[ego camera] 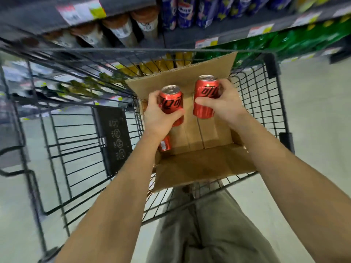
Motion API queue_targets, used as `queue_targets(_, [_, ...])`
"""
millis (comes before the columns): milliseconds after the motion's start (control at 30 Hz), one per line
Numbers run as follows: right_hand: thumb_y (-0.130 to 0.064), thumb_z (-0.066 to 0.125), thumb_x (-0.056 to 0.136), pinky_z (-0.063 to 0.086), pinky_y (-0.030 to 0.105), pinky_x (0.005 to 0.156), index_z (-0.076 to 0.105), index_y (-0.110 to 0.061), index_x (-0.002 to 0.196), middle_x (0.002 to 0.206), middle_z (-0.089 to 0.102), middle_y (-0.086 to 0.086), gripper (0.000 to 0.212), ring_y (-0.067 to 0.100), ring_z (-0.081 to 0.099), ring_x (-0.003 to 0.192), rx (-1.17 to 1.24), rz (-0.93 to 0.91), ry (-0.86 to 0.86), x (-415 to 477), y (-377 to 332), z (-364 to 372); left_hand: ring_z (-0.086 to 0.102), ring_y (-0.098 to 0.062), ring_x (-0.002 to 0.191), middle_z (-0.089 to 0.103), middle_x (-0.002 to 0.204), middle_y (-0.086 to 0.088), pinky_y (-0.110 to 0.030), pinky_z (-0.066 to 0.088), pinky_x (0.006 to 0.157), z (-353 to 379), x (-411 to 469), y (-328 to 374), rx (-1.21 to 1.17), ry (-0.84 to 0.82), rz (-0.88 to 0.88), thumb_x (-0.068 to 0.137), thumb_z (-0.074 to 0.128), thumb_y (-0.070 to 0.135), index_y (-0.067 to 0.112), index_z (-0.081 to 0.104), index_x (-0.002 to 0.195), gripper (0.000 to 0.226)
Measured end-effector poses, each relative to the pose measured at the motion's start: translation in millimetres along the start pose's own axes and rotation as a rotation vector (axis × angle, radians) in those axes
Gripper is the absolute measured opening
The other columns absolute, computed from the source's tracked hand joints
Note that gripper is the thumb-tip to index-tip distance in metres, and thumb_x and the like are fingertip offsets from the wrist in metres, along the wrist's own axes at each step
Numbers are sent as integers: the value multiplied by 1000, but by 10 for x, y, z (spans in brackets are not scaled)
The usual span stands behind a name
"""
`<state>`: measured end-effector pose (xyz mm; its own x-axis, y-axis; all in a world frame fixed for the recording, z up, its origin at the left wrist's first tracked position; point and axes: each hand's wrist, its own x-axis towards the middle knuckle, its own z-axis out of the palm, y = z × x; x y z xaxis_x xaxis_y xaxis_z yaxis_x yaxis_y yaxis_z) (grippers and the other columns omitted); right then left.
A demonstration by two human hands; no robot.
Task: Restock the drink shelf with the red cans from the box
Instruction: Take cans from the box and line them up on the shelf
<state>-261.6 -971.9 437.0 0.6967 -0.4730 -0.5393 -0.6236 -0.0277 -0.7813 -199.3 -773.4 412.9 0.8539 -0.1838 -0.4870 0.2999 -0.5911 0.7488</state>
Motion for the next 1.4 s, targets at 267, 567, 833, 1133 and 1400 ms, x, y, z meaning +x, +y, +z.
queue_targets(267, [-22, 94, 59, 53, 36, 101, 56, -17, 132, 117, 70, -1, 82, 11, 68, 107, 21, -225, 58, -770, -1058, -648, 65, 0, 109, 66, 124, 8, -27, 53, 101, -558, -655, 1170, -71, 41, 293, 63, 98, 32, 20, 51, 139, 90])
queue_targets(567, [-28, 95, 59, 51, 35, 102, 53, -25, 137, 124, 68, -8, 89, 8, 63, 115, 16, -391, 155, -1407, -1536, -1708, 62, 2, 112, 66, 125, 16, -27, 49, 104, -425, -1293, 2242, -68, 67, 554, 67, 94, 38, 30, 53, 140, 84])
queue_targets(833, [-30, 91, 64, 50, 39, 104, 50, -24, 140, 127, 68, -6, 87, 8, 65, 115, -12, -547, 197, -1894, -1399, -3211, 59, 5, 115, 60, 134, 17, -16, 49, 97, 516, -2145, 3191, -88, 84, 753, 72, 92, 35, 30, 51, 144, 84])
queue_targets(1133, [-19, 93, 66, 50, 28, 97, 48, -25, 141, 122, 67, -3, 88, 10, 65, 110, -56, -636, 203, -2313, -944, -4975, 53, 23, 106, 60, 126, 20, 3, 38, 83, 1985, -3204, 3863, -42, 122, 785, 71, 93, 35, 35, 50, 143, 84])
queue_targets(1400, [-16, 92, 67, 49, 25, 90, 51, -36, 125, 113, 64, -20, 74, -1, 62, 104, -25, -641, 163, -2088, -963, -5715, 56, 23, 106, 64, 122, 23, 4, 39, 84, 2545, -3280, 4306, -45, 153, 761, 70, 94, 28, 37, 52, 140, 82])
